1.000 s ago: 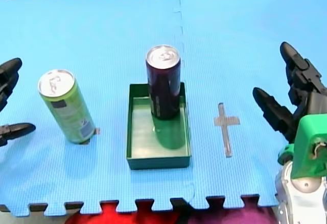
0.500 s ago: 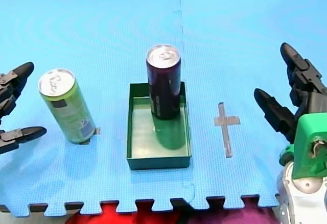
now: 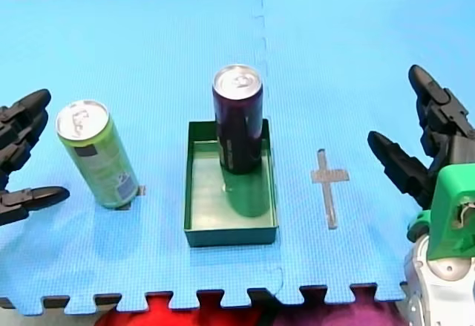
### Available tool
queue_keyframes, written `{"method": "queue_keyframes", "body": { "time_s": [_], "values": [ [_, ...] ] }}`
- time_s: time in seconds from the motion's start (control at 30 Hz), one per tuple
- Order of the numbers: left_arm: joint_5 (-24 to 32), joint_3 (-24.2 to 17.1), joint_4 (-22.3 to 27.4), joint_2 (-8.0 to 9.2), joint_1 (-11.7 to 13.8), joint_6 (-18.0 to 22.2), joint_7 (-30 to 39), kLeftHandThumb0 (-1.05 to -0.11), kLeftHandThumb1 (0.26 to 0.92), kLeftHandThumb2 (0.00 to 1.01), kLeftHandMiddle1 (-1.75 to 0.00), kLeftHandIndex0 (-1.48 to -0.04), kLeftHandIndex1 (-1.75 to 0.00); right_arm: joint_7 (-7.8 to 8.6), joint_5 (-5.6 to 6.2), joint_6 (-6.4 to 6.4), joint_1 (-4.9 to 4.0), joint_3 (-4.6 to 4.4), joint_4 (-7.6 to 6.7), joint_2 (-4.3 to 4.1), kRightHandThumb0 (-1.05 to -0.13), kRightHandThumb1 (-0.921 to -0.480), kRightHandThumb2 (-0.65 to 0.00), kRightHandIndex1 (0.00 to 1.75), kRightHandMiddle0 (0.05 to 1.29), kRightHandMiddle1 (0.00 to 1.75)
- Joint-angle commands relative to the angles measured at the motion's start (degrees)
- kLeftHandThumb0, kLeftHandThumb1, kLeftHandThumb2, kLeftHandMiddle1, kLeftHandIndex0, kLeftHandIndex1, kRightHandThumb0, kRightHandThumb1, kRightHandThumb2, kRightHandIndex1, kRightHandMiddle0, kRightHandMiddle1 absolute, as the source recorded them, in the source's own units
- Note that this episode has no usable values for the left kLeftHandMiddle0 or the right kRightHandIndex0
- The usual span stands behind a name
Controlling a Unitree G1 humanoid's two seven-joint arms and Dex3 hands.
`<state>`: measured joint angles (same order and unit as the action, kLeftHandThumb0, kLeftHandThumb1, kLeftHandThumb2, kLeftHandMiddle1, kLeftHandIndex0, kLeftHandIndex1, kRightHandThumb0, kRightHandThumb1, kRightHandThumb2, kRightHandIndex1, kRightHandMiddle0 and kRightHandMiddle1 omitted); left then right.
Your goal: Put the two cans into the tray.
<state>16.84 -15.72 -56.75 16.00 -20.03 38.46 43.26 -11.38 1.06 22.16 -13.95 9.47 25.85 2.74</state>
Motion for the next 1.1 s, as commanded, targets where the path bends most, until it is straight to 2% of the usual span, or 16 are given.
{"method": "queue_keyframes", "body": {
  "time_s": [0.0,0.17,0.37,0.77,1.07],
  "values": [
    [-0.3,0.1,0.4,0.37,0.1,-0.4,-0.2,-0.916,0.6,0.0,0.0,-0.26,0.0,0.07,0.19,0.57,-0.28,0.15,0.19,-0.39,-0.424,-0.707,0.0,0.0,0.67,0.0],
    [-0.1,0.3,0.1,0.2,-0.1,-1.9,0.1,-0.886,0.594,0.0,0.0,-0.26,0.0,0.08,0.08,1.31,-0.37,0.15,0.93,-0.55,-0.421,-0.704,0.0,0.0,0.66,0.0],
    [2.3,-1.0,-3.9,-0.64,-2.4,-6.4,4.0,-0.83,0.579,0.0,-0.01,-0.25,0.0,0.46,0.37,2.22,-0.37,0.32,1.49,-0.78,-0.418,-0.701,0.0,0.0,0.66,0.0],
    [0.8,-1.4,-8.1,-2.21,-4.7,-4.7,4.4,-0.782,0.579,0.0,-0.01,-0.24,0.0,0.75,0.52,2.39,-0.14,0.37,1.05,-0.72,-0.416,-0.699,0.0,0.0,0.66,0.0],
    [3.4,-3.3,-8.9,-4.2,-5.6,-7.2,8.3,-0.775,0.58,0.0,-0.02,-0.25,0.0,0.75,0.57,2.78,-0.32,0.41,1.66,-0.65,-0.418,-0.7,0.0,0.0,0.65,0.0]
  ]
}}
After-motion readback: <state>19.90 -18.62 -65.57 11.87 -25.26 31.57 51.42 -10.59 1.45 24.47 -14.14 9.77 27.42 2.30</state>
